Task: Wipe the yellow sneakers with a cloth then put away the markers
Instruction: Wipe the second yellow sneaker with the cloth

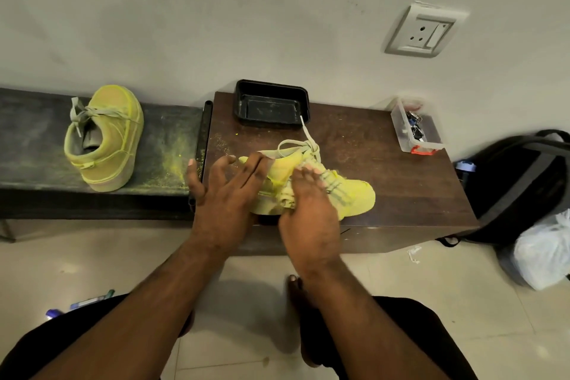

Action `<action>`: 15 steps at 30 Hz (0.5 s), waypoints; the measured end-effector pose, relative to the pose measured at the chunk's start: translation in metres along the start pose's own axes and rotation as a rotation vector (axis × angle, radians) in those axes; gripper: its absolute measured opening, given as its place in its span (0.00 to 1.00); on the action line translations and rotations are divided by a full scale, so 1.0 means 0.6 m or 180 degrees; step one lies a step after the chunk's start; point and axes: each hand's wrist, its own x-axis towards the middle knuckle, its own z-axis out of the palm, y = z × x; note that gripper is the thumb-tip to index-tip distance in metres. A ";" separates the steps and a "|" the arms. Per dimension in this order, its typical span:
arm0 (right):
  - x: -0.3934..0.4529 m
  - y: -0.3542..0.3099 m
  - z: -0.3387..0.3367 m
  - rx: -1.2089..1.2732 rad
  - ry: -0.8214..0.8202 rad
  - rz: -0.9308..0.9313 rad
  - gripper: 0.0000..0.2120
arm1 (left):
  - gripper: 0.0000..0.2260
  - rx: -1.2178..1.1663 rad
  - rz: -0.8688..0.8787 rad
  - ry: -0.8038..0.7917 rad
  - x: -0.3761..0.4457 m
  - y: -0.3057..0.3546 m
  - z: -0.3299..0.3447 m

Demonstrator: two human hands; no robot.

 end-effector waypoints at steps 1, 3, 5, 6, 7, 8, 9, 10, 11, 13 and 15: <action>0.001 -0.010 0.005 0.0016 -0.0072 -0.0109 0.33 | 0.45 -0.0027 -0.0026 -0.0035 0.000 -0.002 -0.002; 0.009 -0.016 0.007 -0.0027 -0.0206 -0.0219 0.33 | 0.45 -0.0052 -0.0107 -0.0087 -0.001 -0.007 -0.002; 0.020 -0.008 -0.003 -0.0186 -0.0323 -0.0268 0.34 | 0.43 -0.0025 -0.0125 -0.0099 0.000 -0.009 -0.001; 0.025 -0.003 -0.008 -0.0260 -0.0364 -0.0286 0.34 | 0.43 0.0001 -0.0124 -0.0107 0.001 -0.010 -0.001; 0.029 0.001 -0.014 -0.0327 -0.0388 -0.0292 0.34 | 0.43 0.0027 -0.0127 -0.0116 0.002 -0.009 0.000; 0.033 0.006 -0.019 -0.0397 -0.0397 -0.0282 0.33 | 0.42 0.0054 -0.0133 -0.0108 0.003 -0.008 0.001; 0.037 0.013 -0.024 -0.0459 -0.0383 -0.0247 0.33 | 0.42 0.0087 -0.0138 -0.0093 0.003 -0.007 0.002; 0.042 0.021 -0.029 -0.0502 -0.0348 -0.0192 0.32 | 0.42 0.0127 -0.0146 -0.0080 0.003 -0.007 0.002; 0.045 0.030 -0.034 -0.0537 -0.0310 -0.0139 0.31 | 0.42 0.0156 -0.0153 -0.0075 0.003 -0.009 0.002; 0.045 0.053 -0.043 -0.0642 -0.0271 -0.0088 0.30 | 0.41 0.0160 -0.0168 -0.0068 0.004 -0.012 0.001; 0.042 0.085 -0.053 -0.0709 -0.0243 0.0096 0.29 | 0.39 0.0127 -0.0179 -0.0089 0.006 -0.014 0.001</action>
